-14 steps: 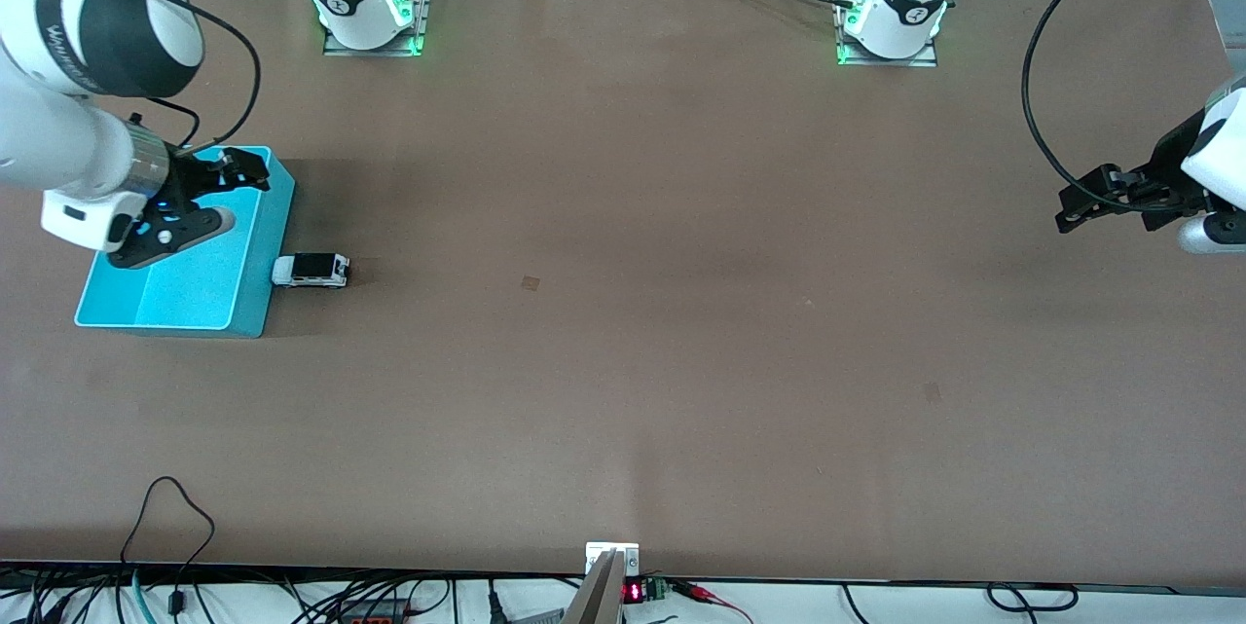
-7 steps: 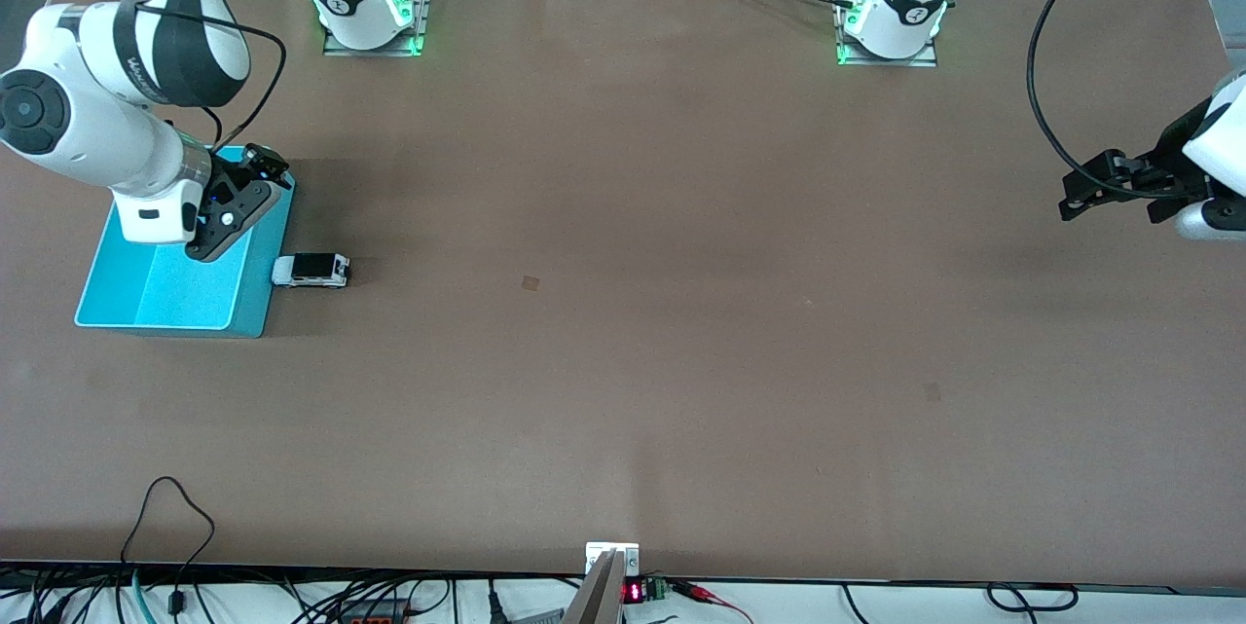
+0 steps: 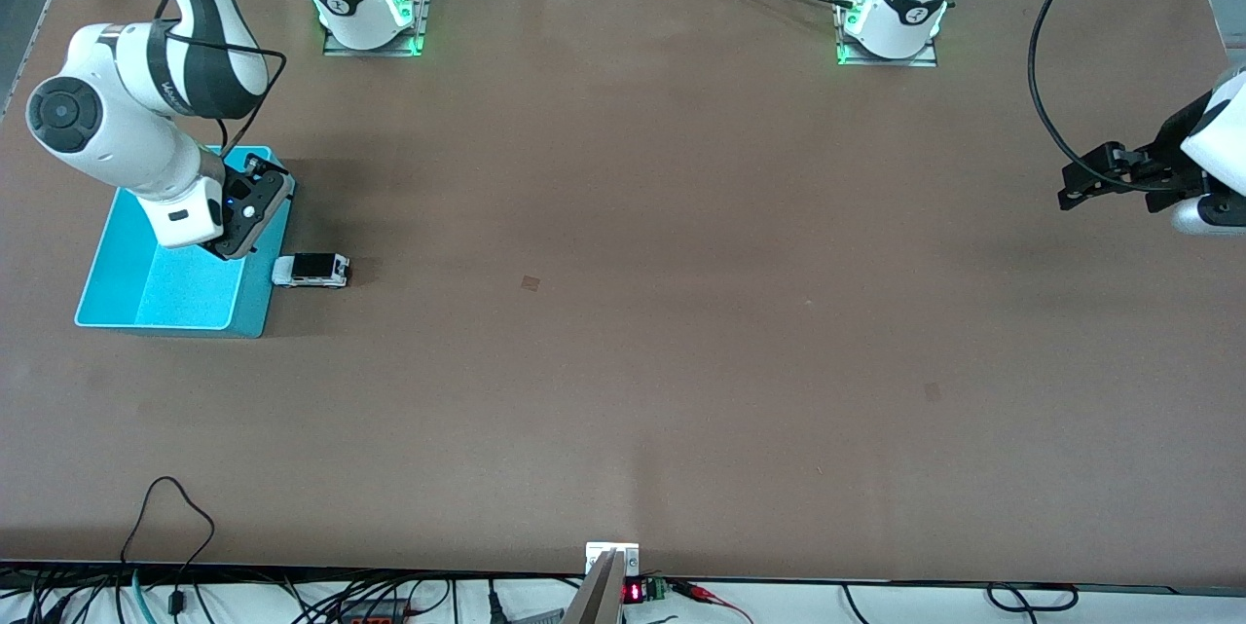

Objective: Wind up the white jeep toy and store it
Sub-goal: 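Reach the right gripper to the jeep beside the turquoise bin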

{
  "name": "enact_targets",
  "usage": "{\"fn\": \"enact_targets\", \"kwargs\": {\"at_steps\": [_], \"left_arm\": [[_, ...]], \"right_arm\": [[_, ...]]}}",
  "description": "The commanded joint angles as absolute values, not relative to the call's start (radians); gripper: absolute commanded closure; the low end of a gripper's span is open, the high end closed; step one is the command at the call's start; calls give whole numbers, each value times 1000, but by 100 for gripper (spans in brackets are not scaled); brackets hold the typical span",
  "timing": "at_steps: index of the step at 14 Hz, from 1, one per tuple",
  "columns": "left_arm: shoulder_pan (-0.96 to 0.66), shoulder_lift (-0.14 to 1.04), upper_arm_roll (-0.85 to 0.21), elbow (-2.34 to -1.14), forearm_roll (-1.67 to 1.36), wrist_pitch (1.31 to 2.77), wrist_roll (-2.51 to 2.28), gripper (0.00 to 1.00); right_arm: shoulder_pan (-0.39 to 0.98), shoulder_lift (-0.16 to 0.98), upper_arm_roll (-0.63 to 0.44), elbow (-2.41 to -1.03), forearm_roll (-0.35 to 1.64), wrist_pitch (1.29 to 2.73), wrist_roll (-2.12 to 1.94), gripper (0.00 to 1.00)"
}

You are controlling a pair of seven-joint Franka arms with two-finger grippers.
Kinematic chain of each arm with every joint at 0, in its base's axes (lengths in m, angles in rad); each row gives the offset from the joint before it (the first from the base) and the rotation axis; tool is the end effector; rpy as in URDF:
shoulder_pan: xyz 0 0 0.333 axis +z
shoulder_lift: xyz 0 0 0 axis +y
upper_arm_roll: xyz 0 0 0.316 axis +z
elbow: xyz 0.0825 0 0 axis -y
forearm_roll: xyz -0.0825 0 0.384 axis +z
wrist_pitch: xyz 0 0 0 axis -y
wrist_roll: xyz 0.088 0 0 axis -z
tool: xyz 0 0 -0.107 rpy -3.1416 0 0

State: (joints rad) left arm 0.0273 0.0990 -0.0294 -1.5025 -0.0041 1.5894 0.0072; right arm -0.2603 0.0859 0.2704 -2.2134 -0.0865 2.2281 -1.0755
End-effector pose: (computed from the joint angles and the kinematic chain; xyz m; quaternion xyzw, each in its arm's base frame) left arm 0.5864 -0.0008 0.6019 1.0000 -0.0045 -0.0060 0.0035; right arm 0.5310 0.0021 0.3354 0.8411 0.5395 -0.0401 0.0017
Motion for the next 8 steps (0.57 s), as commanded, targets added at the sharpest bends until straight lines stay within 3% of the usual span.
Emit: {"fn": "enact_targets", "kwargs": {"at_steps": [1,8], "left_arm": [[18,87,-21,-1491,-25,1565,21,0],[20,77,-18,-1502,-25,1563,11,0]], "right_arm": [[-285,118,293,-2243,-112,2308,-1176,0],[-285,208,293,-2246,-127,2434,-1340,0]]}}
